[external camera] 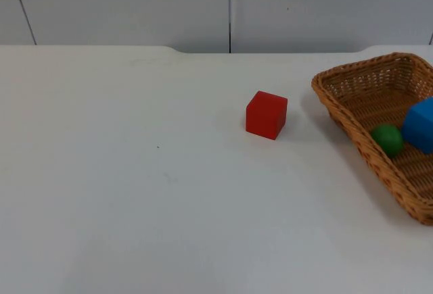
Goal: Place all geometric objects except the red cube into the basket.
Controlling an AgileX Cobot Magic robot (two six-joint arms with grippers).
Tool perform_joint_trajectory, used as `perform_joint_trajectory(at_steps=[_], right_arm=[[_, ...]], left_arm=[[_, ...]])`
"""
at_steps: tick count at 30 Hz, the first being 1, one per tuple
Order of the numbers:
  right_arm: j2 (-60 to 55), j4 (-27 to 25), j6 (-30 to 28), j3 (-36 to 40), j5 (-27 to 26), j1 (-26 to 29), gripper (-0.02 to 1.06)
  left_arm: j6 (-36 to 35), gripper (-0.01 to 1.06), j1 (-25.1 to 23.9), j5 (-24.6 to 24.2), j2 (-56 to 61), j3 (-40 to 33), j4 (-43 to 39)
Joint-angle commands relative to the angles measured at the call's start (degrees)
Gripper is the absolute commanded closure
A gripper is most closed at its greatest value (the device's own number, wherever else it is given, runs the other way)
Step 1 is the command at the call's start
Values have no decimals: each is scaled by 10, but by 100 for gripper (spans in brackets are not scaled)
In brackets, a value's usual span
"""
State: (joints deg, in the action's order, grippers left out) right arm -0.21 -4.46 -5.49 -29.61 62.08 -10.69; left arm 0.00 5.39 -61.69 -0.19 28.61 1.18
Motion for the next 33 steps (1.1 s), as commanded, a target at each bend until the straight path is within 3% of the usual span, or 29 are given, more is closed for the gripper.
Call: perform_joint_trajectory(at_steps=[1,4,6,20,33], right_arm=[[2,3,3,0,-1,2,-1],[2,3,3,0,-1,2,-1],[2,3,3,0,-1,2,-1],[2,45,48,0,-2,2,-1],[2,40,50,0,-2,2,-1]], left_arm=[[12,10,-2,1,2,-3,8],[12,7,-2,1,2,-3,8],[12,0,-2,1,2,-3,8],[11,0,-2,1,2,-3,8],[11,0,-2,1,2,-3,13]])
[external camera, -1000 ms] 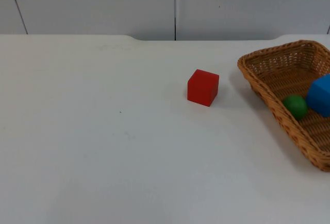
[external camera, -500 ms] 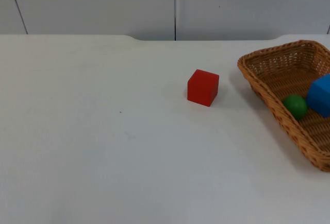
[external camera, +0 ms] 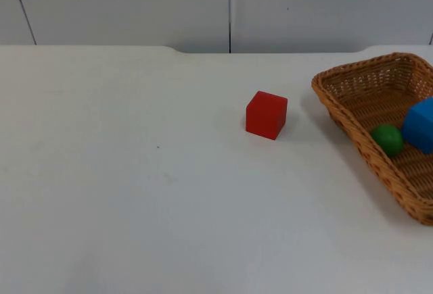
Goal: Place all geometric objects except the red cube into the basket.
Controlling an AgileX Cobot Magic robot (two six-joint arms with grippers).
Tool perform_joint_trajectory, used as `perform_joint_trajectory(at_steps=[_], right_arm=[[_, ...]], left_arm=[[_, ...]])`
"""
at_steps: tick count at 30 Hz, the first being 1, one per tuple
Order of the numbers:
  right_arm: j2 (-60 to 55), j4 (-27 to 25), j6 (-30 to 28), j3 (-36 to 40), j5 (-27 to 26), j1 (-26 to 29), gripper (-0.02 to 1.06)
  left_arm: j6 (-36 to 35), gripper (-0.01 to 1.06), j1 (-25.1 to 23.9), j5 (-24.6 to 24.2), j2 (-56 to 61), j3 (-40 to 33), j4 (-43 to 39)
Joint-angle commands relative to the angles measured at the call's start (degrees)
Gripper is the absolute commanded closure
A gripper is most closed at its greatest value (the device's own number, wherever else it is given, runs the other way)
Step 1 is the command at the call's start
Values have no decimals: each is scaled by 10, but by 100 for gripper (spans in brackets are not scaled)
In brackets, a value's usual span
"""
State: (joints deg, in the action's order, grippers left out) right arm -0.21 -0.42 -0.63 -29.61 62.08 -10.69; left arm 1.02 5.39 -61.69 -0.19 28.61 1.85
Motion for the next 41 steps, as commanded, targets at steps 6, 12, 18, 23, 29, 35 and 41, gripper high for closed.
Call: perform_joint_trajectory(at_steps=[6,12,18,23,29,35,41], right_arm=[[2,-1,2,0,-3,3,-1],[2,-1,2,0,-3,3,-1],[2,-3,2,0,-3,23,-1],[2,-3,2,0,-3,85,-1],[2,-3,2,0,-3,114,-1],[2,-2,2,0,-3,114,-1],[2,-2,2,0,-3,114,-1]], left_arm=[[1,0,-2,1,2,-3,7],[1,0,-2,1,2,-3,7],[1,0,-2,1,2,-3,7],[1,0,-2,1,2,-3,7],[1,0,-2,1,2,-3,7],[2,0,-31,1,2,-3,7],[2,0,-73,1,2,-3,7]])
